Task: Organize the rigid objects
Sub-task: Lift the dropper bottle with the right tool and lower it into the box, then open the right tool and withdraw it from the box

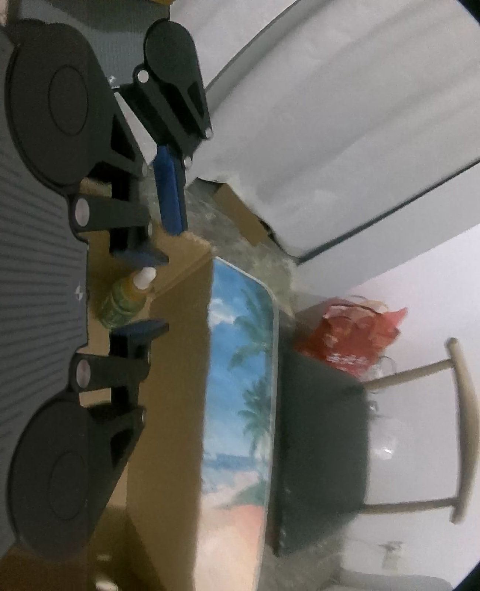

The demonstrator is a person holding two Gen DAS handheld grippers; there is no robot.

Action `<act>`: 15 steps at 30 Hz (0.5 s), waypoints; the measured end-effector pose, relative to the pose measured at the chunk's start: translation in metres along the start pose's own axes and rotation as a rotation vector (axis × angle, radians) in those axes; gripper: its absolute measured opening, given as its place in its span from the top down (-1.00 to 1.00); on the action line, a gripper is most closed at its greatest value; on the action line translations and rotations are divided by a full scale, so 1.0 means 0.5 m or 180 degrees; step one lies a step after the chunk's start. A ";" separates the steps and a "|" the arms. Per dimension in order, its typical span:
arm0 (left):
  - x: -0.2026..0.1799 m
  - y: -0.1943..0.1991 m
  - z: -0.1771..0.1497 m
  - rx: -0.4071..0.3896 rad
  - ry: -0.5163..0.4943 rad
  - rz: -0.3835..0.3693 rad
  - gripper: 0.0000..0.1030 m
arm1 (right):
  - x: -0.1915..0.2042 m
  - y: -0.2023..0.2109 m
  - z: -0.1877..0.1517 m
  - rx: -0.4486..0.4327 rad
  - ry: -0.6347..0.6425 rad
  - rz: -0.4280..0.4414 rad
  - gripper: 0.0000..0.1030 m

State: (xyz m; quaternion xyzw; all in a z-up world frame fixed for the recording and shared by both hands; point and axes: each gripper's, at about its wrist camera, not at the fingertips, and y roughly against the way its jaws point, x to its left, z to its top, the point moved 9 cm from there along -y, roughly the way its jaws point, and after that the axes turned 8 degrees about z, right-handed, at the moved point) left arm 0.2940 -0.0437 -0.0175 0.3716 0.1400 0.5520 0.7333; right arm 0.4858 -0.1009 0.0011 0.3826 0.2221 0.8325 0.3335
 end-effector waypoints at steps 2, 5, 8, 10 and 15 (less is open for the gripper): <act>0.003 0.032 0.004 -0.0107 0.0031 0.0010 -0.54 | 0.013 0.043 0.002 -0.0106 0.0013 0.0014 0.14; 0.013 0.095 0.007 -0.0293 0.0083 0.0035 -0.60 | 0.041 0.123 -0.005 -0.0264 0.0040 0.0049 0.14; 0.026 0.172 0.003 -0.0516 0.0157 0.0042 -0.71 | 0.071 0.209 -0.022 -0.0435 0.0071 0.0053 0.14; 0.033 0.225 -0.005 -0.0667 0.0189 0.0046 -0.81 | 0.099 0.281 -0.045 -0.0611 0.0117 0.0087 0.14; 0.028 0.339 -0.045 -0.0960 0.0220 0.0054 -0.90 | 0.159 0.439 -0.107 -0.1063 0.0214 0.0182 0.10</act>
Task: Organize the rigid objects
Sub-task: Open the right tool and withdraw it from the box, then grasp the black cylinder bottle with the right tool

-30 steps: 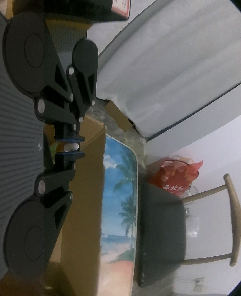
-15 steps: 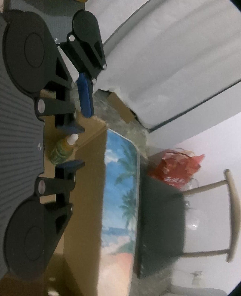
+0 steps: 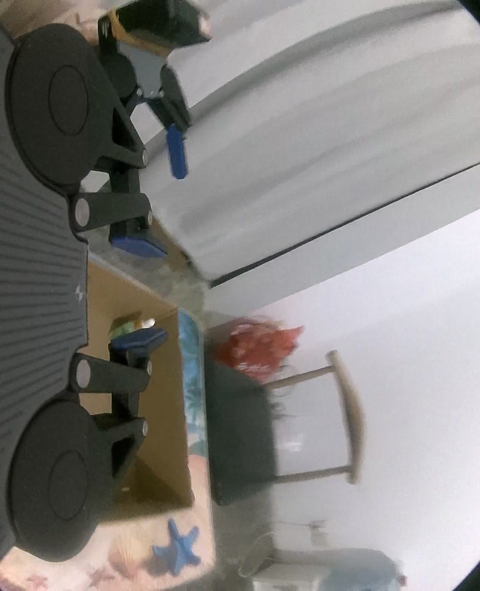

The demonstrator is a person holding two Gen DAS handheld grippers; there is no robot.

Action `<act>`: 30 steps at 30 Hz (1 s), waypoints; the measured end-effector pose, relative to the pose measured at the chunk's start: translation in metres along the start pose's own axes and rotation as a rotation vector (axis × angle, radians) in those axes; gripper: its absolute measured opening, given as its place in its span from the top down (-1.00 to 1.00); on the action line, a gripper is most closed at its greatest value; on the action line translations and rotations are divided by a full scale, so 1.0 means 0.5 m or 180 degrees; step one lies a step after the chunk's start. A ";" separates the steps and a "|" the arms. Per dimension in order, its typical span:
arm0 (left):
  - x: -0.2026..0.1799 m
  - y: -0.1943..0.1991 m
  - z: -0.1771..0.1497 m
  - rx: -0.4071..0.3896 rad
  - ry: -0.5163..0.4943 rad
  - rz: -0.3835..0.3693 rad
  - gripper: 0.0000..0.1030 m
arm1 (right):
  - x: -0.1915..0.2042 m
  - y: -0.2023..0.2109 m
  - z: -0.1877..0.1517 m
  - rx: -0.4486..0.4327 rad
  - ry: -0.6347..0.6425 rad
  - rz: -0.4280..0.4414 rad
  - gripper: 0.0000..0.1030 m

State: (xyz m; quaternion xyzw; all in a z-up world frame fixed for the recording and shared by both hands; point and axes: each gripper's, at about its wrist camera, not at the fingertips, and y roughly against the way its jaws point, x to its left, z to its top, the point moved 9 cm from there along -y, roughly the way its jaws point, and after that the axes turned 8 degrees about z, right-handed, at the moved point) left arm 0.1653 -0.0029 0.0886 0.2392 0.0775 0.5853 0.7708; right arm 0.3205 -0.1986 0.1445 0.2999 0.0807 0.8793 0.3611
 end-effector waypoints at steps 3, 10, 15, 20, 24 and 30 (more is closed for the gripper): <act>-0.026 0.045 -0.027 -0.0068 0.0104 -0.0132 -0.93 | 0.023 0.077 -0.024 -0.0214 -0.0004 0.0012 0.02; -0.185 0.045 -0.163 0.0165 0.0105 -0.0786 -0.94 | 0.030 0.121 -0.210 -0.0073 0.0034 -0.0317 0.02; -0.300 -0.016 -0.246 0.0438 -0.0199 -0.1009 -0.87 | 0.016 0.071 -0.328 0.0354 0.0115 -0.0484 0.02; -0.361 -0.077 -0.296 0.0639 -0.0492 -0.0993 -0.43 | 0.009 0.033 -0.367 0.0568 0.0197 -0.0522 0.10; -0.372 -0.118 -0.301 0.0693 -0.0518 -0.0939 -0.24 | -0.002 0.013 -0.391 0.0697 0.0208 -0.0468 0.18; -0.397 -0.145 -0.313 0.0686 -0.0680 -0.0831 0.10 | -0.003 -0.001 -0.432 0.0866 0.0191 -0.0408 0.42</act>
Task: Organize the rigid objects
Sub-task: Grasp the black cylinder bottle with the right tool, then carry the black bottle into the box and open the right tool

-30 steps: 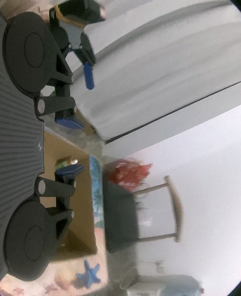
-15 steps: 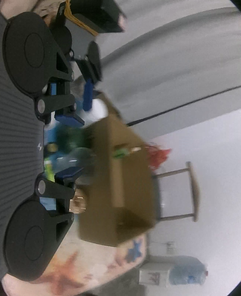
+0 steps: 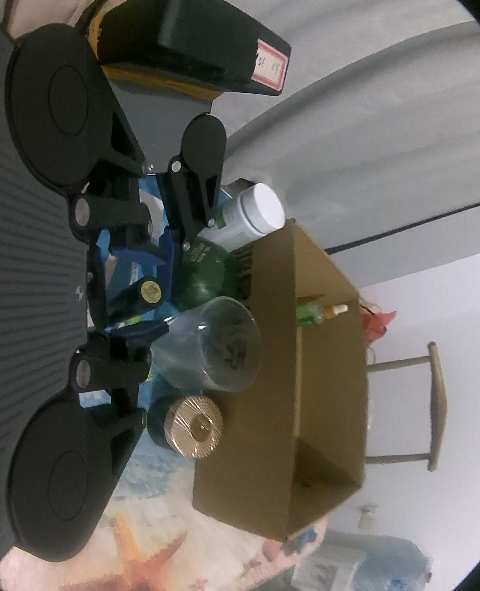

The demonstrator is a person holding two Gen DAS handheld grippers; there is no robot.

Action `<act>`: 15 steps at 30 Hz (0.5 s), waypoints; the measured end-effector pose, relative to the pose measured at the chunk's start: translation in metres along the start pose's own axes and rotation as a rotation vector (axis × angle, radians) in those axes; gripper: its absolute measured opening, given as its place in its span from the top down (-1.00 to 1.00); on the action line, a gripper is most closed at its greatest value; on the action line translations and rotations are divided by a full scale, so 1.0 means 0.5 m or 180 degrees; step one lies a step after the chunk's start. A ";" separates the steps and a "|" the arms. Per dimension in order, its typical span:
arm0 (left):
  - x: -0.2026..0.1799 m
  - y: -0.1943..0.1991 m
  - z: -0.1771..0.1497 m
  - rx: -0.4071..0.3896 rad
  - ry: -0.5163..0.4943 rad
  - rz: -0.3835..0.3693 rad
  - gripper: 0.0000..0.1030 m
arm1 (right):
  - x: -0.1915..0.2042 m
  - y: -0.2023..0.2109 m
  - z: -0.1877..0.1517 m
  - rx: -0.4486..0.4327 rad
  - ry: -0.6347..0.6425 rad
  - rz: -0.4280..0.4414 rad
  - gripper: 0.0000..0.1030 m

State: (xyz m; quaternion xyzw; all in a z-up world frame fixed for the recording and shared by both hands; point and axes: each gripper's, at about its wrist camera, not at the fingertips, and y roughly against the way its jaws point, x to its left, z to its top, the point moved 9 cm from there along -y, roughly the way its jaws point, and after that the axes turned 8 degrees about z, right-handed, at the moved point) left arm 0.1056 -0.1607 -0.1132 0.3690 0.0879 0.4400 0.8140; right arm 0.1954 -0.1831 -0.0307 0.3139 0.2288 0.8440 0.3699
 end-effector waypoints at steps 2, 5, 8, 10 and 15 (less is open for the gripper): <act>-0.008 0.000 -0.003 0.0011 -0.0030 0.0004 0.36 | -0.005 -0.007 -0.006 0.0030 -0.0021 0.0020 0.59; -0.015 0.009 -0.006 0.0003 -0.0014 -0.0013 0.57 | -0.003 -0.005 -0.008 0.0031 -0.0011 0.0056 0.70; -0.009 0.034 0.002 -0.0030 0.0020 0.0009 0.59 | 0.006 0.006 0.005 -0.0006 -0.0012 0.0098 0.78; 0.006 0.076 0.008 -0.0129 0.0021 0.0047 0.59 | 0.022 0.025 0.026 -0.0088 0.0039 0.0132 0.78; 0.063 0.156 0.085 -0.0404 0.0058 0.0284 0.59 | 0.075 0.077 0.115 -0.0365 0.0314 0.0299 0.78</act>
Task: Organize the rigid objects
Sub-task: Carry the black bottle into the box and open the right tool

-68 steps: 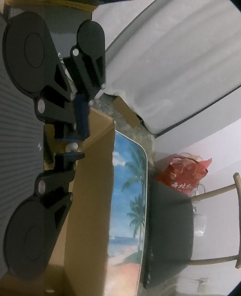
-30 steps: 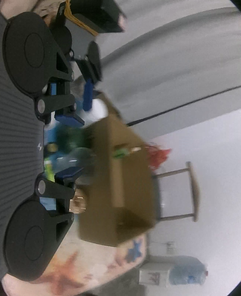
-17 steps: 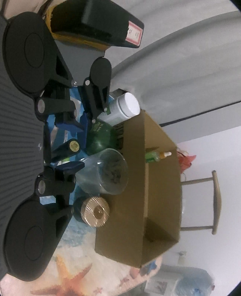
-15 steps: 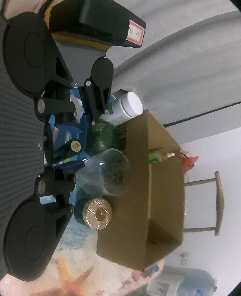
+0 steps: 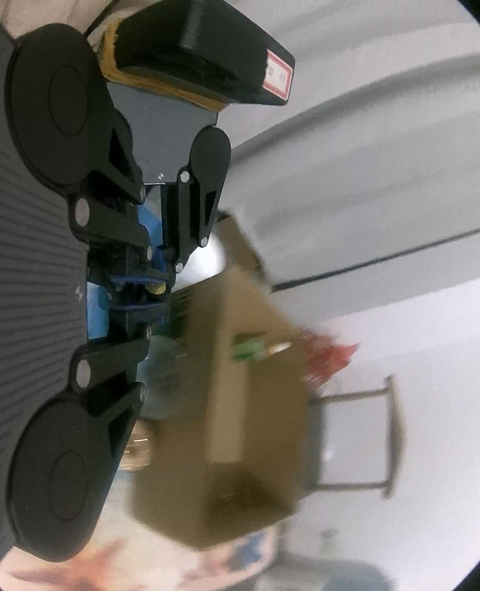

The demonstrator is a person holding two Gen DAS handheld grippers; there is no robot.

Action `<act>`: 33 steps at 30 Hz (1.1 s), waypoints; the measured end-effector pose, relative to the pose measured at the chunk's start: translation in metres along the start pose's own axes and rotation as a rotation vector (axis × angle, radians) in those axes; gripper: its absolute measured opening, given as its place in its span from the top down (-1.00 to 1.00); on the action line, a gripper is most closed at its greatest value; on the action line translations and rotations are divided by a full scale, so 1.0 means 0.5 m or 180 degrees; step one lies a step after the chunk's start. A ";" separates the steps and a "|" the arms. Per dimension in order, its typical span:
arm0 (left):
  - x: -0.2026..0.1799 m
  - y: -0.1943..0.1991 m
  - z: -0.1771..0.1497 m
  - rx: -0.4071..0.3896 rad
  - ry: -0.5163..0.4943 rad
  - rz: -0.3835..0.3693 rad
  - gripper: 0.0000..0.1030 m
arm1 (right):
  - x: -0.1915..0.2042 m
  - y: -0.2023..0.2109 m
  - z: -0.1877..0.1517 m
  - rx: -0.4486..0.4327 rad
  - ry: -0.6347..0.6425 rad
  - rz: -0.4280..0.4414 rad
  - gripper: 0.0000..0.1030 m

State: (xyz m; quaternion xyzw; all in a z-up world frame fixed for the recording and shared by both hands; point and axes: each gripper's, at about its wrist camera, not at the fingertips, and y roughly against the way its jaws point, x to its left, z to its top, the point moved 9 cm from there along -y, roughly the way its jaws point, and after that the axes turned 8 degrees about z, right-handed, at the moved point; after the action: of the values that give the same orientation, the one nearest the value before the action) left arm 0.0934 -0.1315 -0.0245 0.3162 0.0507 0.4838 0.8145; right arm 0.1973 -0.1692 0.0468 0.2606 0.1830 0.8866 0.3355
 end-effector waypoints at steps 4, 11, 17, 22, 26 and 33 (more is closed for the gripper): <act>0.058 0.029 0.071 -0.0225 0.0013 0.0126 0.59 | 0.012 0.003 0.096 -0.0195 0.0195 0.0098 0.79; 0.172 -0.039 0.122 -0.0128 0.0112 0.0360 0.59 | -0.038 -0.093 0.221 -0.0154 0.0304 0.0166 0.79; 0.251 -0.165 0.084 0.0376 0.0339 0.0289 0.59 | -0.132 -0.237 0.233 0.0199 -0.0078 0.0305 0.79; 0.281 -0.236 0.040 0.0689 0.0371 0.0303 0.59 | -0.190 -0.323 0.209 0.0401 -0.0416 0.0427 0.79; 0.288 -0.241 0.012 0.0820 0.0329 0.0318 0.56 | -0.215 -0.366 0.193 0.0523 -0.0571 0.0515 0.79; 0.296 -0.252 -0.002 0.0921 0.0225 0.0361 0.48 | -0.215 -0.397 0.181 0.0634 -0.0644 0.0591 0.80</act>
State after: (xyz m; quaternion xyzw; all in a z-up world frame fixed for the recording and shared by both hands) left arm 0.2664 -0.0513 -0.0633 0.4154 0.1306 0.5276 0.7294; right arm 0.4180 -0.0897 -0.0168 0.3963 0.2104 0.8605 0.2414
